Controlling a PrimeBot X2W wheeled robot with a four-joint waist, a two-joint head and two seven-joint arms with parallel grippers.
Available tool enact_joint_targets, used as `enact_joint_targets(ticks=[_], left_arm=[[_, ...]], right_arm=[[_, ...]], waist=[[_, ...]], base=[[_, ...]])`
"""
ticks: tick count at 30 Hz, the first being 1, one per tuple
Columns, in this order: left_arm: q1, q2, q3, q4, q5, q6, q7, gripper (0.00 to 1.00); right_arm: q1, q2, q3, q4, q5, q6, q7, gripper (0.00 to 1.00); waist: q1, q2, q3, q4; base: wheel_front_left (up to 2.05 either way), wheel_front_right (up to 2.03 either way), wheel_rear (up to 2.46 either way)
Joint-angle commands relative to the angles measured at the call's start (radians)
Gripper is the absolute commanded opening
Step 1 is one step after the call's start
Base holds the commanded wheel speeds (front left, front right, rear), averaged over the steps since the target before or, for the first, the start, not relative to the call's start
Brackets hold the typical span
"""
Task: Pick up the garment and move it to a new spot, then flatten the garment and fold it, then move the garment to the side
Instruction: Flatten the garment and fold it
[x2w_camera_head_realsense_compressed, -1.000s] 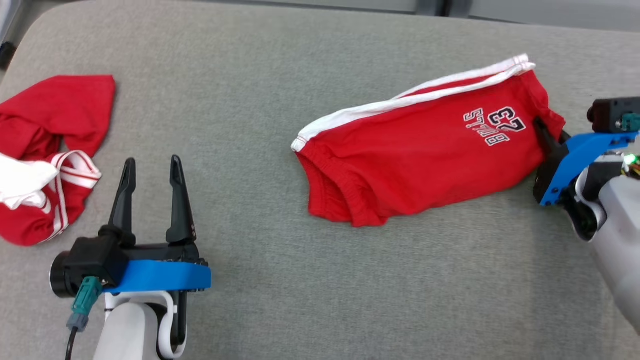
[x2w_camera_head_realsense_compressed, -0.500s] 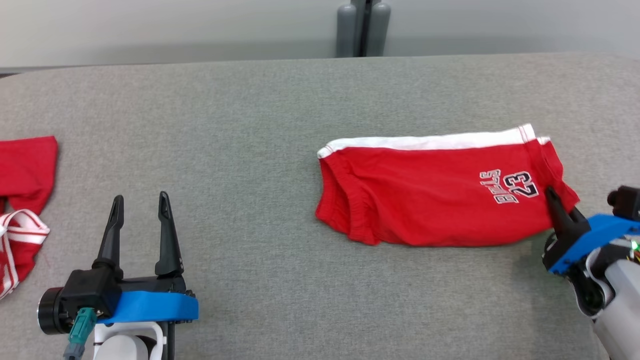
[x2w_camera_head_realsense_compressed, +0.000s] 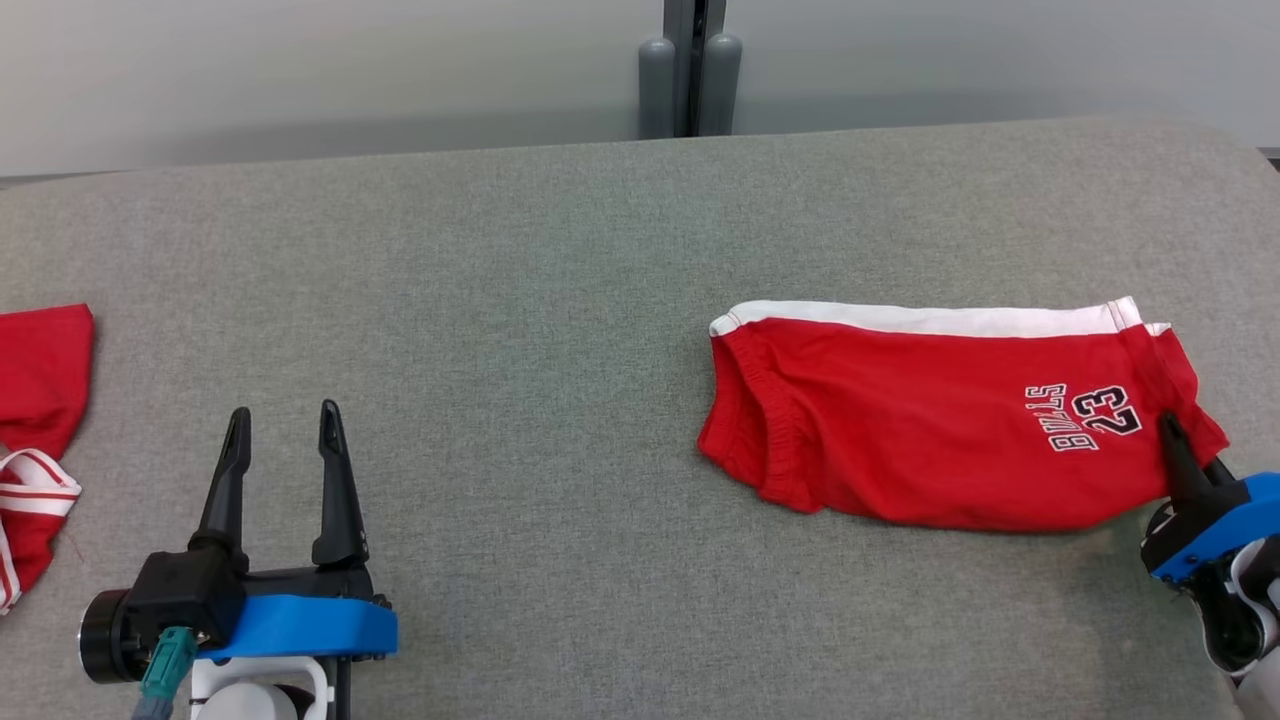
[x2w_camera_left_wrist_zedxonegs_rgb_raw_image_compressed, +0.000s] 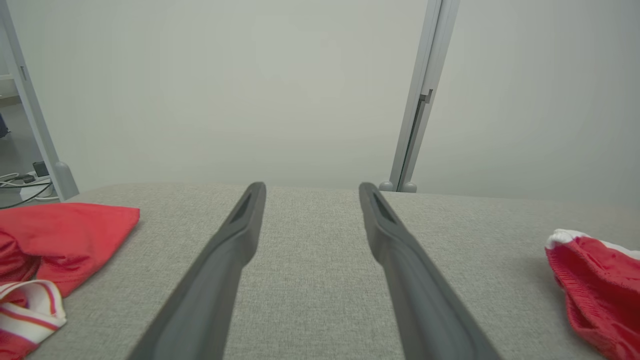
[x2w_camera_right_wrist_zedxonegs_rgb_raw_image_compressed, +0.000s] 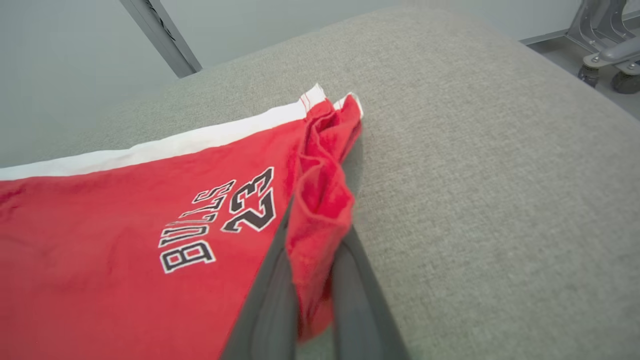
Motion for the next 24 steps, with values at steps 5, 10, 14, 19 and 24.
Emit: enact_joint_targets(ticks=[5,10,14,19,24], left_arm=[[0.008,0.000,-0.001,0.011,-0.002,-0.001,-0.003,1.00],[0.014,0.000,-0.005,0.016,-0.003,-0.003,-0.003,1.00],[0.018,0.000,-0.015,0.020,-0.008,-0.002,-0.003,1.00],[0.024,-0.001,-0.024,0.023,-0.012,-0.003,-0.003,1.00],[0.029,0.000,-0.034,0.024,-0.017,-0.004,-0.003,1.00]], right_arm=[[-0.027,0.023,-0.020,-0.043,-0.040,0.000,-0.006,0.00],[-0.043,0.058,-0.025,-0.123,-0.090,0.000,-0.006,0.00],[-0.057,0.095,-0.006,-0.188,-0.138,0.000,-0.006,0.00],[-0.073,0.145,0.025,-0.258,-0.183,0.000,0.012,0.00],[-0.064,0.193,0.057,-0.309,-0.218,0.000,0.048,0.00]], waist=[[0.0000,0.0000,-0.018,0.001],[0.0000,0.0000,-0.036,0.004],[0.0000,0.0000,-0.054,0.011],[0.0000,0.0000,-0.071,0.029],[0.0000,0.0000,-0.079,0.056]], base=[[0.00,0.00,0.00],[0.00,0.00,0.00],[0.00,0.00,0.00],[0.00,0.00,0.00],[0.00,0.00,0.00]])
